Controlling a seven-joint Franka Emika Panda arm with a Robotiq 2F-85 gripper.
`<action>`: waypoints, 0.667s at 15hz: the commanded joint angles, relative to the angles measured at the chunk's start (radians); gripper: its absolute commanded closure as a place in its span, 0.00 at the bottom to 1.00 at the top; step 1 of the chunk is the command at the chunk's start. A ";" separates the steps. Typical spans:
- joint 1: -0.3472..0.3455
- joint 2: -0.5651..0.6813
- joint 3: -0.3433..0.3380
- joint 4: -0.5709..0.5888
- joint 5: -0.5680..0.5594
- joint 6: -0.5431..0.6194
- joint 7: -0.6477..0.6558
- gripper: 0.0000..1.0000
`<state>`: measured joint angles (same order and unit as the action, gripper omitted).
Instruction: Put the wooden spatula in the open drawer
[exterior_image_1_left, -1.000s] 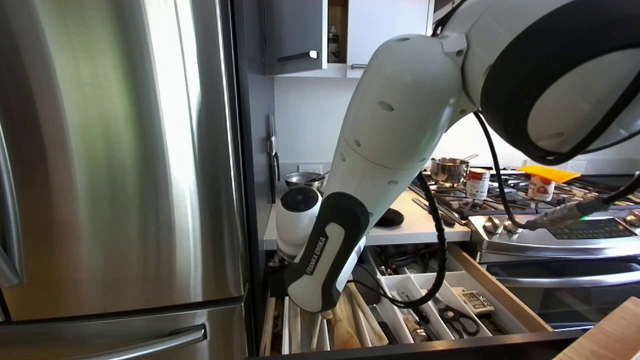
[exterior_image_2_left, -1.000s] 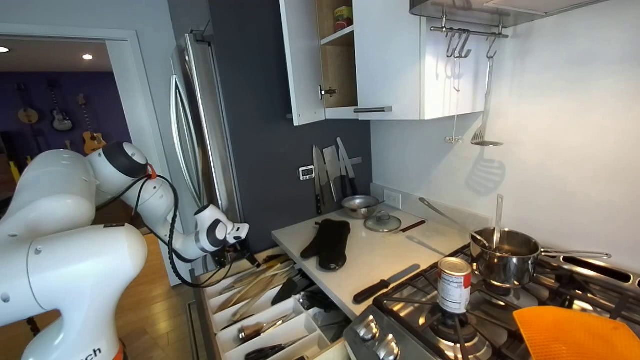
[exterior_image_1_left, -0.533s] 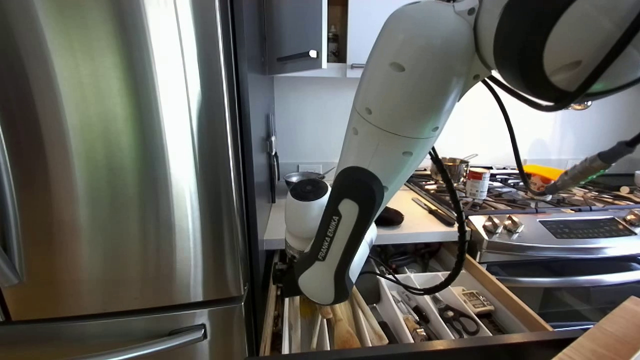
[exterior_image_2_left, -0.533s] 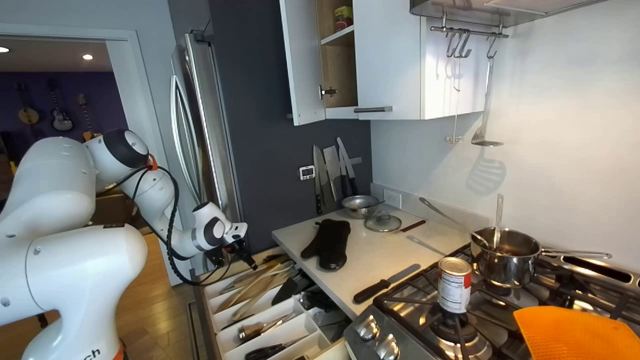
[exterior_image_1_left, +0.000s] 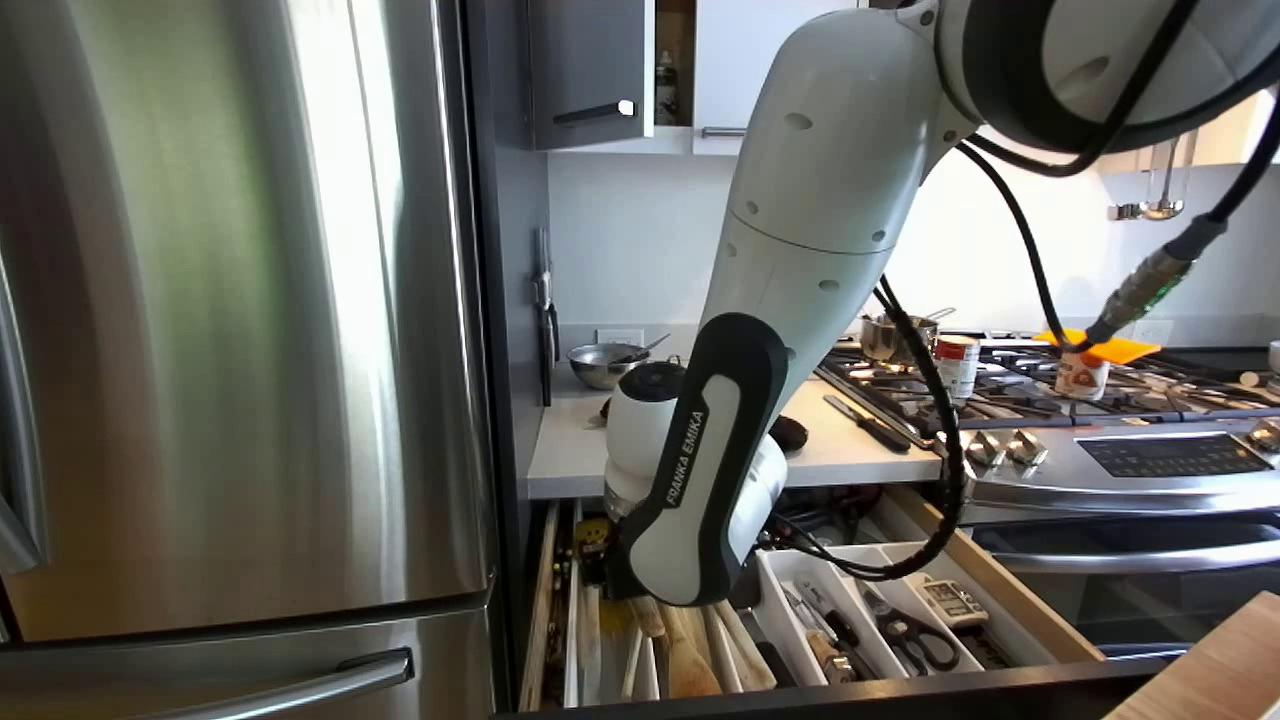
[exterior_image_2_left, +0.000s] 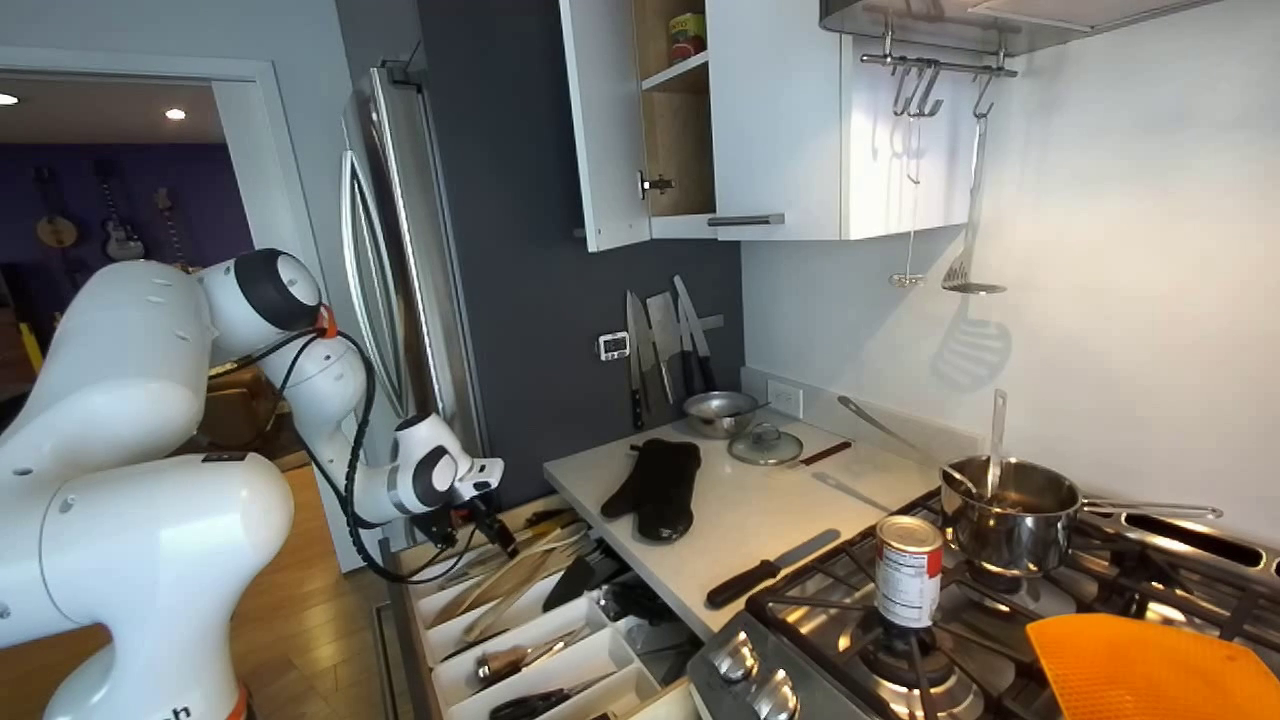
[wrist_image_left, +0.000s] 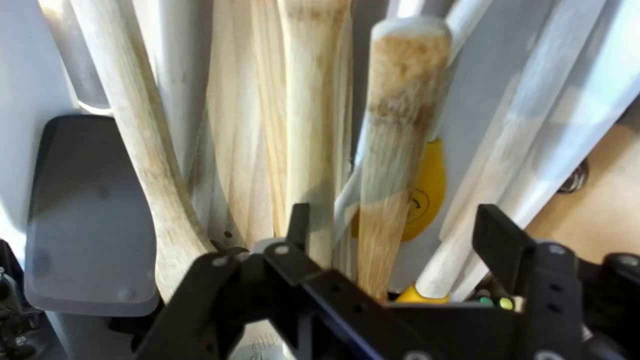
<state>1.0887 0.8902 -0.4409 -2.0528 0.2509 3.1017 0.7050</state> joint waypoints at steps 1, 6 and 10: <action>-0.074 -0.023 0.069 -0.031 -0.004 0.054 -0.065 0.41; -0.111 -0.041 0.106 -0.035 0.005 0.050 -0.131 0.50; -0.116 -0.064 0.123 -0.035 0.005 0.013 -0.162 0.42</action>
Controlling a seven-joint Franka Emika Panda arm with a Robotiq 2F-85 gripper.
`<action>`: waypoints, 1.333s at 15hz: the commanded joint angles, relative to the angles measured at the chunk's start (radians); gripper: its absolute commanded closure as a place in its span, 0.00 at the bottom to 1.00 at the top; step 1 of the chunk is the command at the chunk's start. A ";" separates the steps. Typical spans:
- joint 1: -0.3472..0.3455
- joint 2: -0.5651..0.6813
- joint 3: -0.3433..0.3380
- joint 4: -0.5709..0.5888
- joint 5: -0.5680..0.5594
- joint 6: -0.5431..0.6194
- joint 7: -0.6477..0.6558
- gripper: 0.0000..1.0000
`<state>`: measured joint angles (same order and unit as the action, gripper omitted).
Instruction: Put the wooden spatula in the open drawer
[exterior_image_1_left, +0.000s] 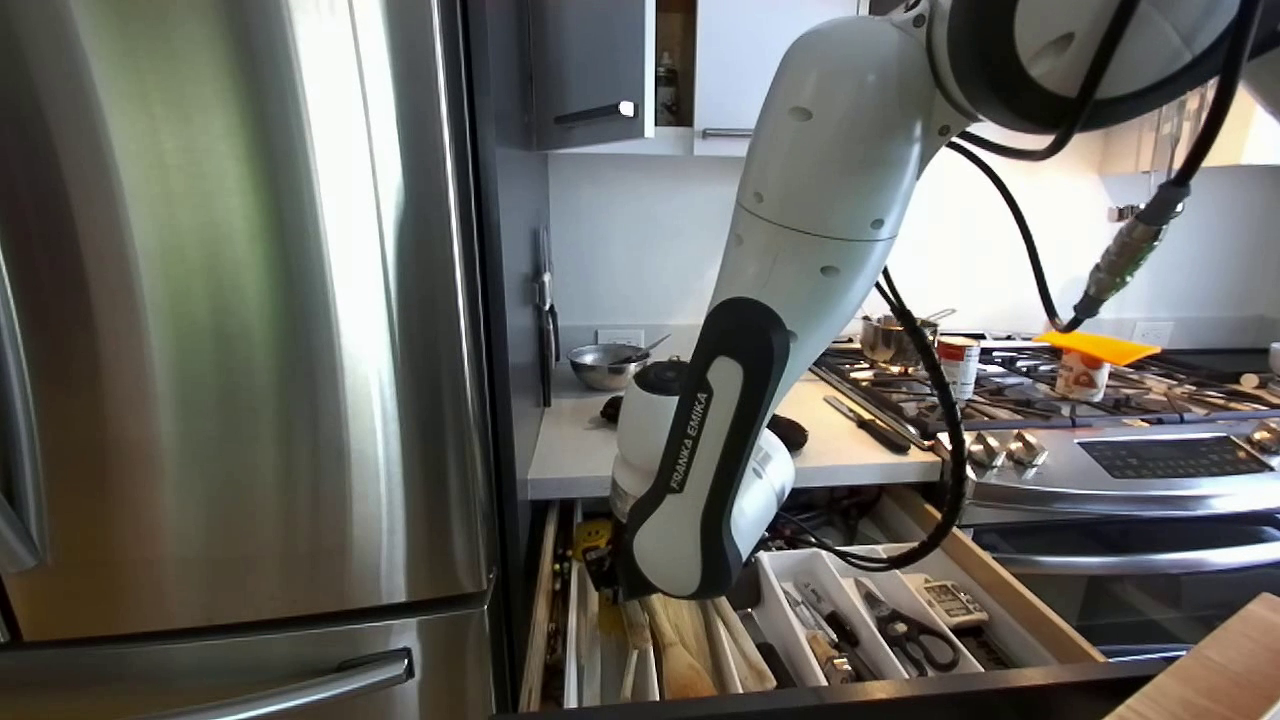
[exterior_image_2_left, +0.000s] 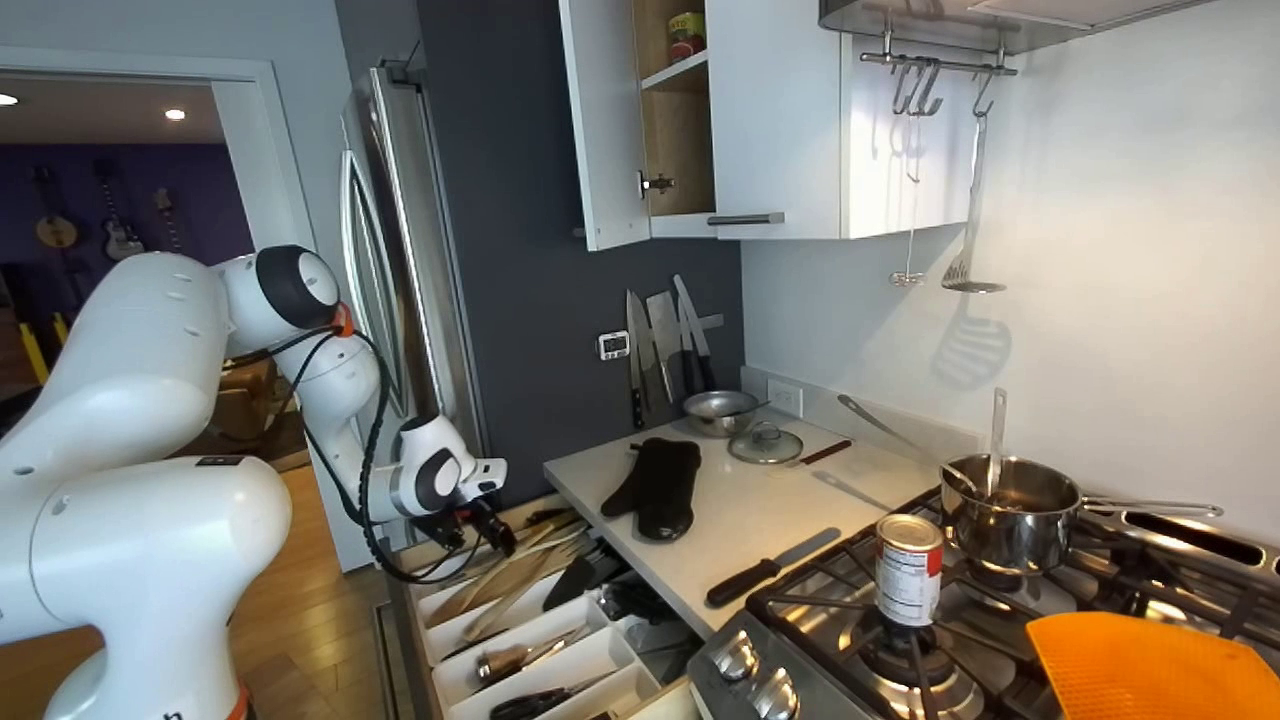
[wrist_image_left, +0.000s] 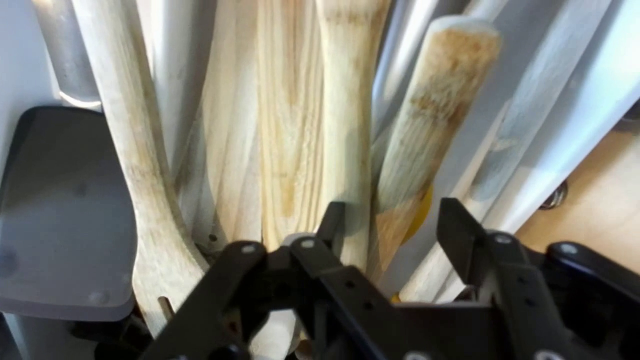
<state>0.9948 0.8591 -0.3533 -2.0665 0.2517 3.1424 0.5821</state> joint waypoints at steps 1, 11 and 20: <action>-0.018 -0.036 0.035 -0.021 0.006 -0.035 -0.042 0.41; -0.048 -0.063 0.089 -0.014 -0.006 -0.121 -0.032 0.38; -0.120 -0.057 0.158 -0.007 -0.006 -0.142 -0.028 0.50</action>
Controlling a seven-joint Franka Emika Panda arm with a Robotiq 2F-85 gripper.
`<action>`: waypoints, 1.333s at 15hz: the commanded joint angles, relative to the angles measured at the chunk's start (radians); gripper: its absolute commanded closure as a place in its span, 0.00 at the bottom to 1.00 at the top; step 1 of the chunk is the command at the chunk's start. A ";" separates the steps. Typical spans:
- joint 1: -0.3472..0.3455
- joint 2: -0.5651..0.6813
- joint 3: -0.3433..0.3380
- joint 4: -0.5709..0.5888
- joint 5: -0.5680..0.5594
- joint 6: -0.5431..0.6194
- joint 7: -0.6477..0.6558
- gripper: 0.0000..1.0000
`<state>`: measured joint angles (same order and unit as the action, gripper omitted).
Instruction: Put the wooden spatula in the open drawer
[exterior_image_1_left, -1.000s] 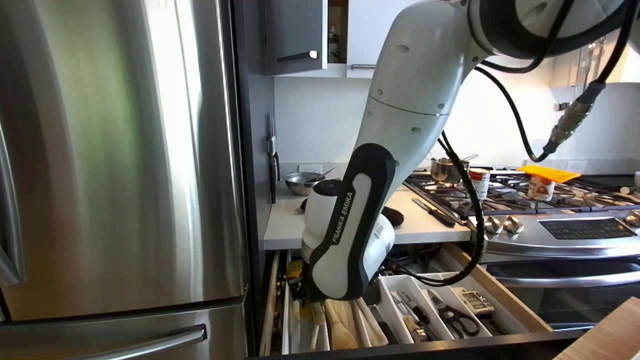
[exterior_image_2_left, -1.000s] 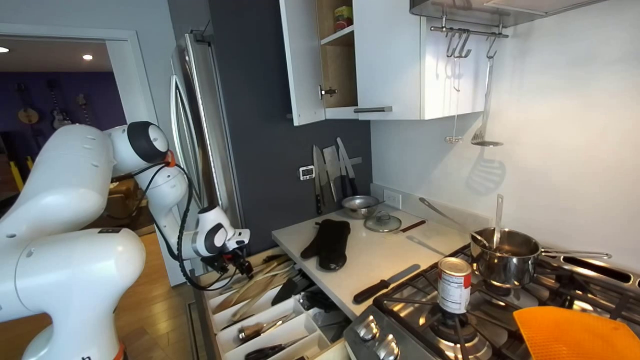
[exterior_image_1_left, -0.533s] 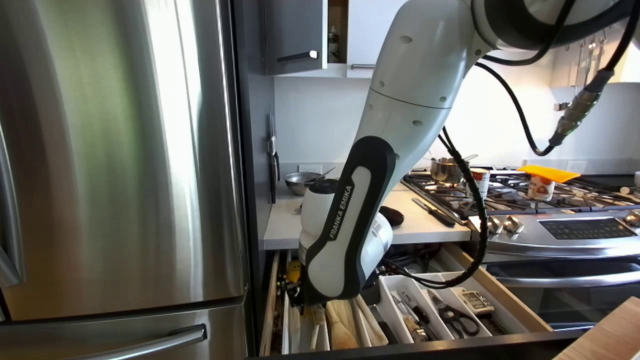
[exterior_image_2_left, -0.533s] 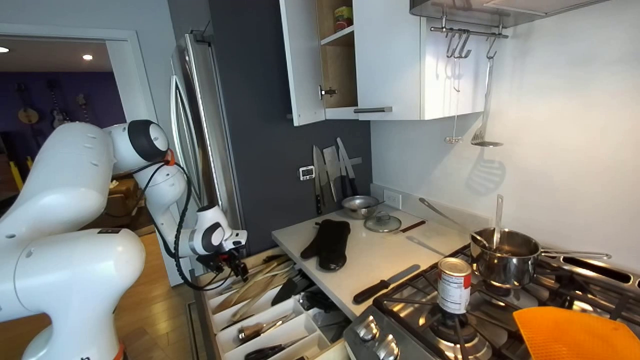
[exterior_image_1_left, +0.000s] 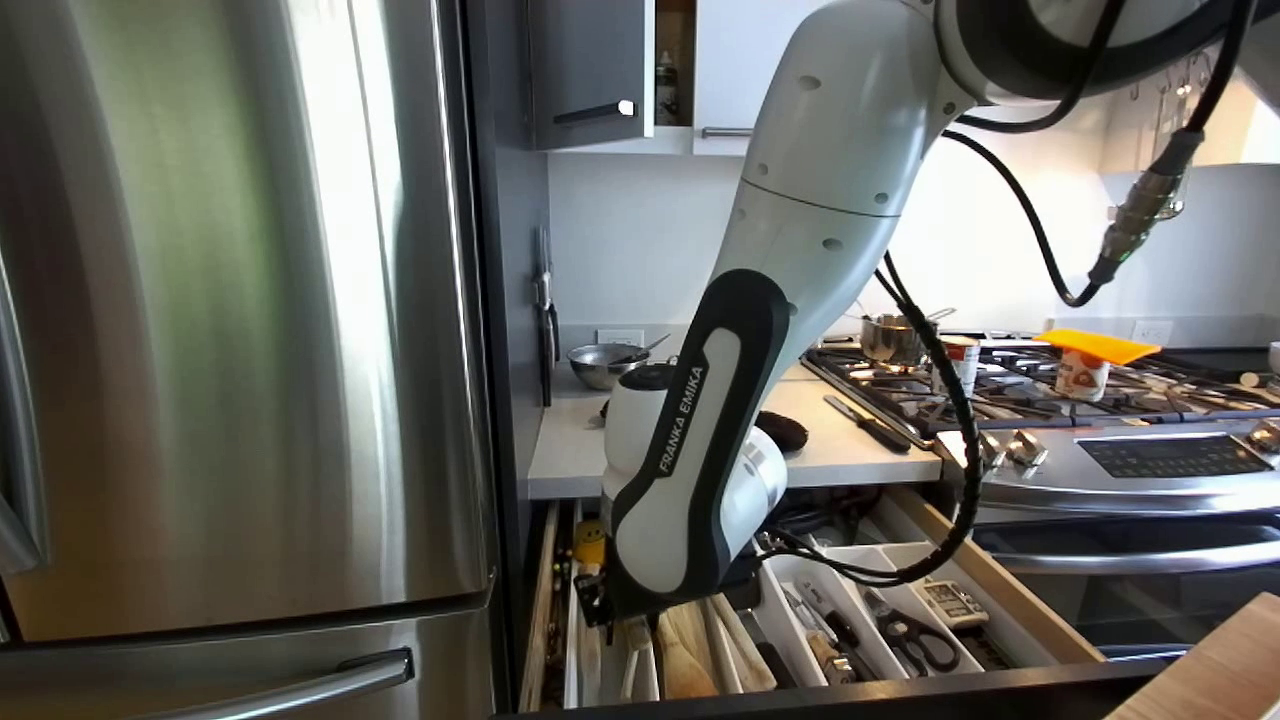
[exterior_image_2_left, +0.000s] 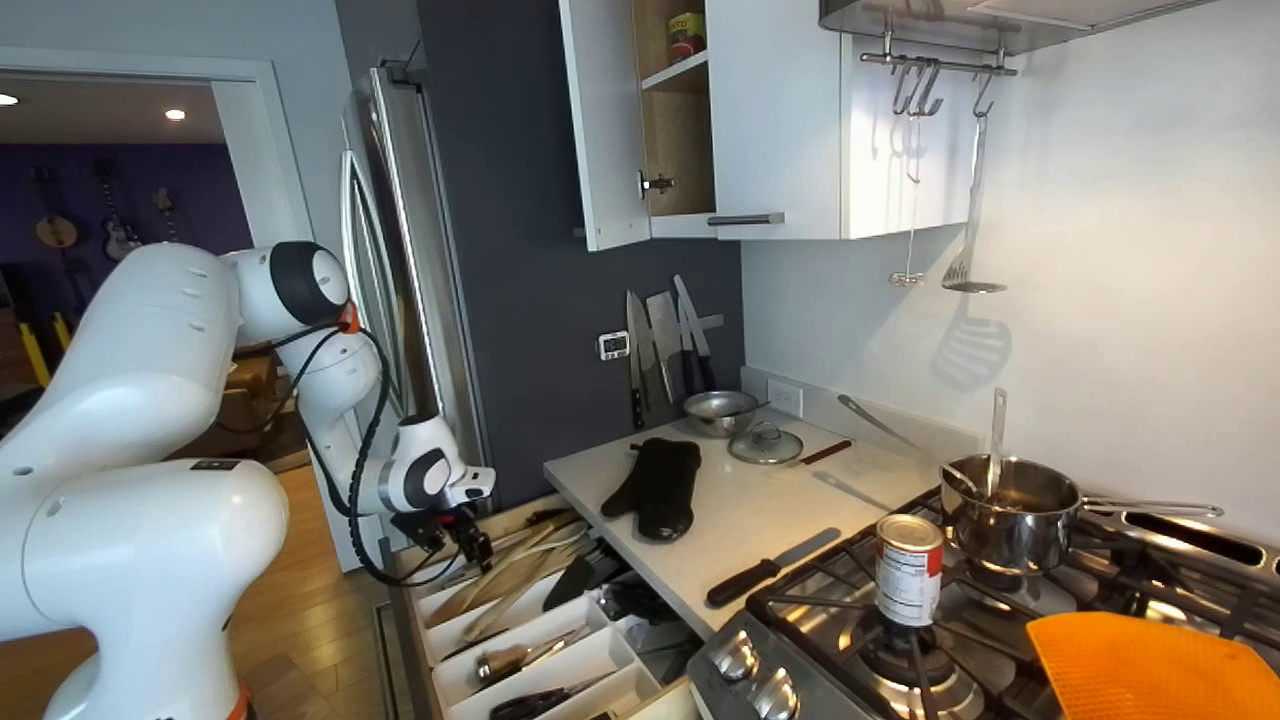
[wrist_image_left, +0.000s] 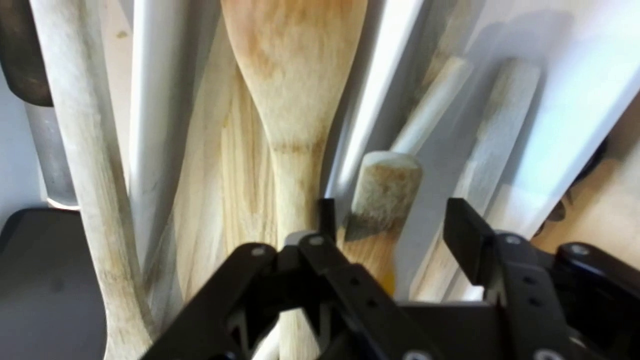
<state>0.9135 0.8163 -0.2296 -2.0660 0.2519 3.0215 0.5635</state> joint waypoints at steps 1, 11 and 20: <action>-0.042 -0.015 0.037 -0.009 -0.006 -0.020 -0.007 0.57; -0.024 -0.062 0.013 -0.052 -0.012 -0.042 0.021 0.93; 0.147 -0.145 -0.148 -0.149 -0.050 -0.068 0.115 0.93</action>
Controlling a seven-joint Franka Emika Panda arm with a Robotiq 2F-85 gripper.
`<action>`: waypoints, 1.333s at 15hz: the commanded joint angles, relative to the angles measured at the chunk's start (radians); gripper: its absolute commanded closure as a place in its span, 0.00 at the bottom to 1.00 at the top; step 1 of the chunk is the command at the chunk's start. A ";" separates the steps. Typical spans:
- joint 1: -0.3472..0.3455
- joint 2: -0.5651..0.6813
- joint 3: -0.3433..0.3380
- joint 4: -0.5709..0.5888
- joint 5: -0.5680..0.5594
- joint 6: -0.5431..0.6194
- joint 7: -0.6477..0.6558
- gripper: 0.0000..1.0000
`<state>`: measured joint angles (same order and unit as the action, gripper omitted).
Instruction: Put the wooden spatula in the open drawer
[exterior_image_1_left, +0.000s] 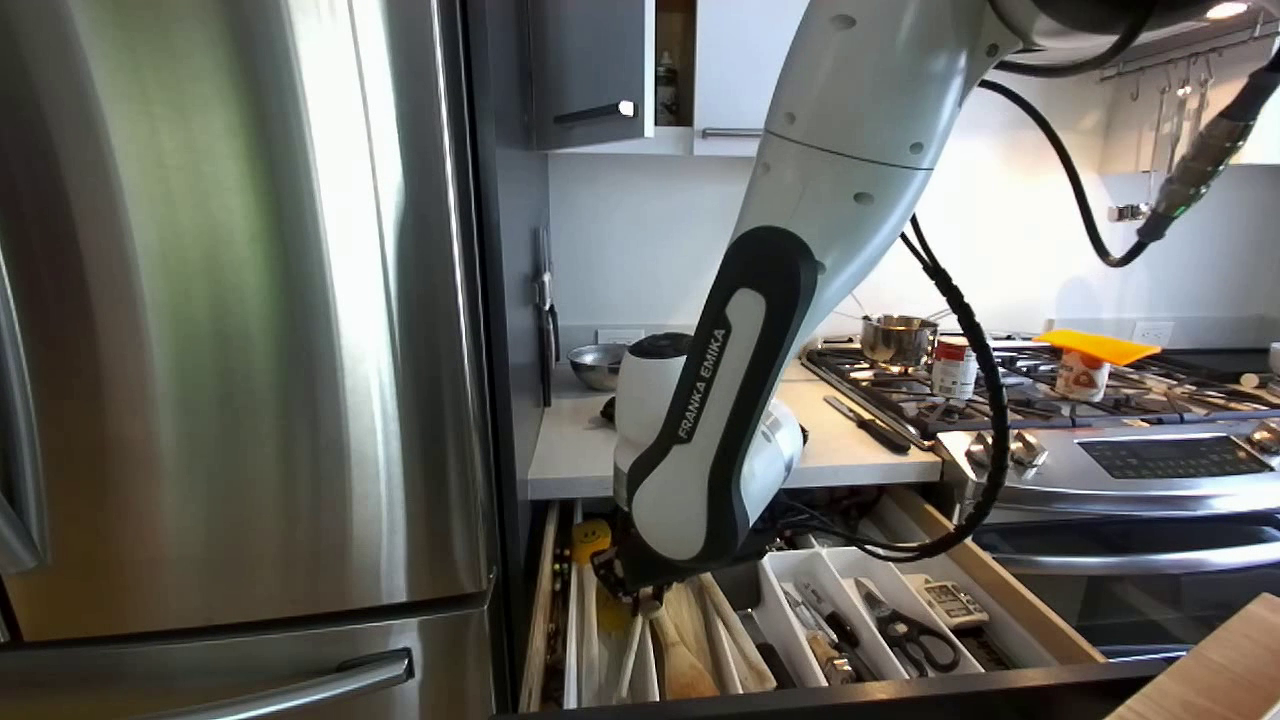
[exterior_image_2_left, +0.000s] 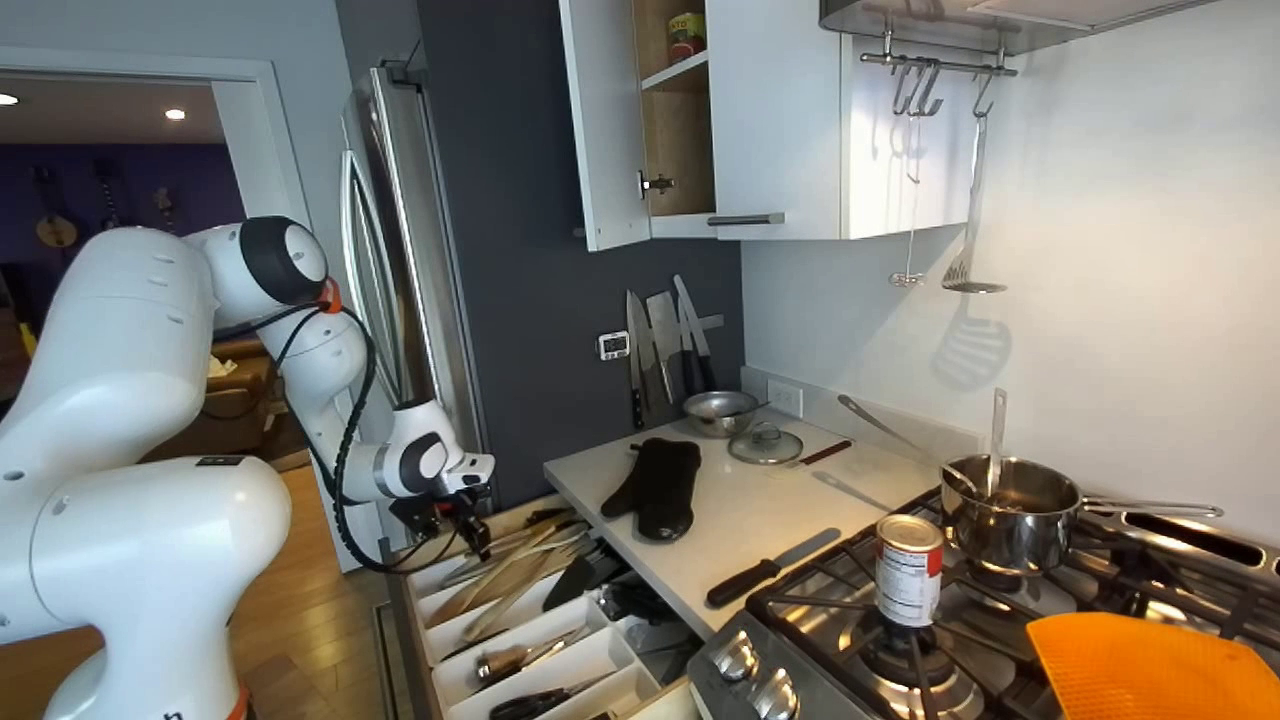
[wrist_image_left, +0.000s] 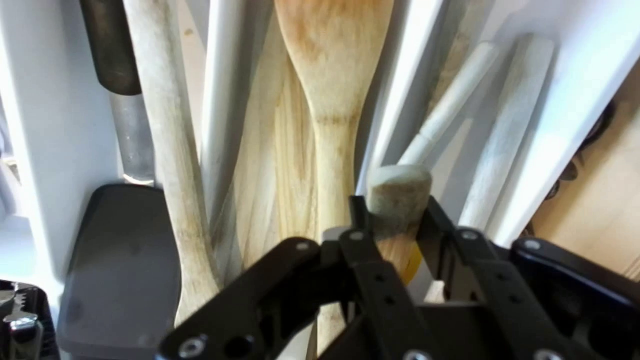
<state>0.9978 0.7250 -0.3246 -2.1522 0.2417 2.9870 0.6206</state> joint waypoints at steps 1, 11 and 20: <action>0.078 -0.065 -0.064 -0.075 -0.044 -0.039 0.067 0.93; 0.269 -0.162 -0.213 -0.175 -0.142 -0.075 0.219 0.93; 0.523 -0.168 -0.453 -0.218 -0.269 -0.081 0.371 0.93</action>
<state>1.4218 0.5707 -0.6811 -2.3354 0.0290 2.9388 0.9253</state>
